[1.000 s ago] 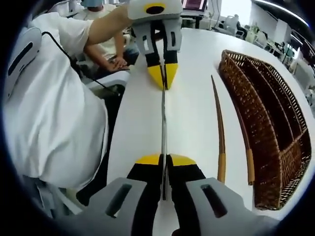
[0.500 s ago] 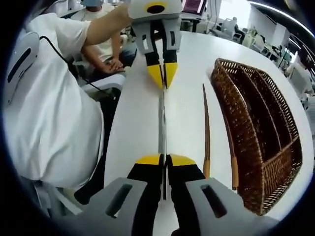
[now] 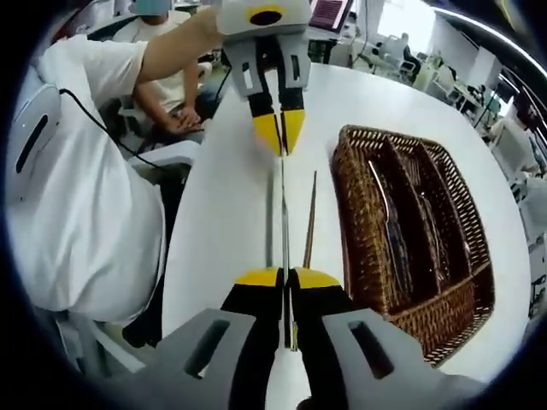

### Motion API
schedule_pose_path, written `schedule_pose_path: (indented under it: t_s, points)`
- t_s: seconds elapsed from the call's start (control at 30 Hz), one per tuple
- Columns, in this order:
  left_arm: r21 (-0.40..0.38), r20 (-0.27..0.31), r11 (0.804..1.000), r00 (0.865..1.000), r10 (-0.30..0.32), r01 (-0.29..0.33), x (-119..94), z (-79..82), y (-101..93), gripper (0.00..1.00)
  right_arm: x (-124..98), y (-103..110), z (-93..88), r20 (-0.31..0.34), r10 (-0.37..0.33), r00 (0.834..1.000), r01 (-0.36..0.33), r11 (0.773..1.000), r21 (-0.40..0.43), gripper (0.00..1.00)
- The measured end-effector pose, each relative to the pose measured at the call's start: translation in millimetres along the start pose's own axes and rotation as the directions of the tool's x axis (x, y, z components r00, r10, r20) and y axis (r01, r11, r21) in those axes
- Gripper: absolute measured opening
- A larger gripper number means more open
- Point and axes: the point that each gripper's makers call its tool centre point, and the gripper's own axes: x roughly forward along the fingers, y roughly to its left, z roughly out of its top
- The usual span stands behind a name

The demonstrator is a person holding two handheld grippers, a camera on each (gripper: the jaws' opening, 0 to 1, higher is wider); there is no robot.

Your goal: Arrange the knives, forks, and spoons in their matching storage slots by inserting each utensil handle-first until every utensil is classified and aligned in the correct compartment

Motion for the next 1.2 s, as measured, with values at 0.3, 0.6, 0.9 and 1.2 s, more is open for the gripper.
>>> schedule_pose_path:
  t_s: [0.3,0.6,0.9,1.2]
  points:
    - [0.014,-0.02,1.0,1.0,0.023,-0.023,-1,11.6,20.6,0.01,-5,-33,2.4,-0.009,-0.002,1.0,0.003,1.0,0.017,0.04]
    - [-0.003,-0.043,1.0,0.999,0.003,-0.004,3,8.7,53.9,0.01,1,-57,0.8,0.002,0.019,1.0,-0.019,0.997,0.07,0.04]
    - [-0.039,-0.072,0.998,0.996,-0.043,0.041,17,2.2,77.6,0.01,13,-78,-5.8,-0.026,0.067,0.997,-0.064,0.992,0.106,0.04]
    - [-0.074,-0.093,0.994,0.992,-0.082,0.075,32,-4.4,82.8,0.02,24,-97,-10.1,-0.02,0.101,0.995,-0.097,0.984,0.15,0.04]
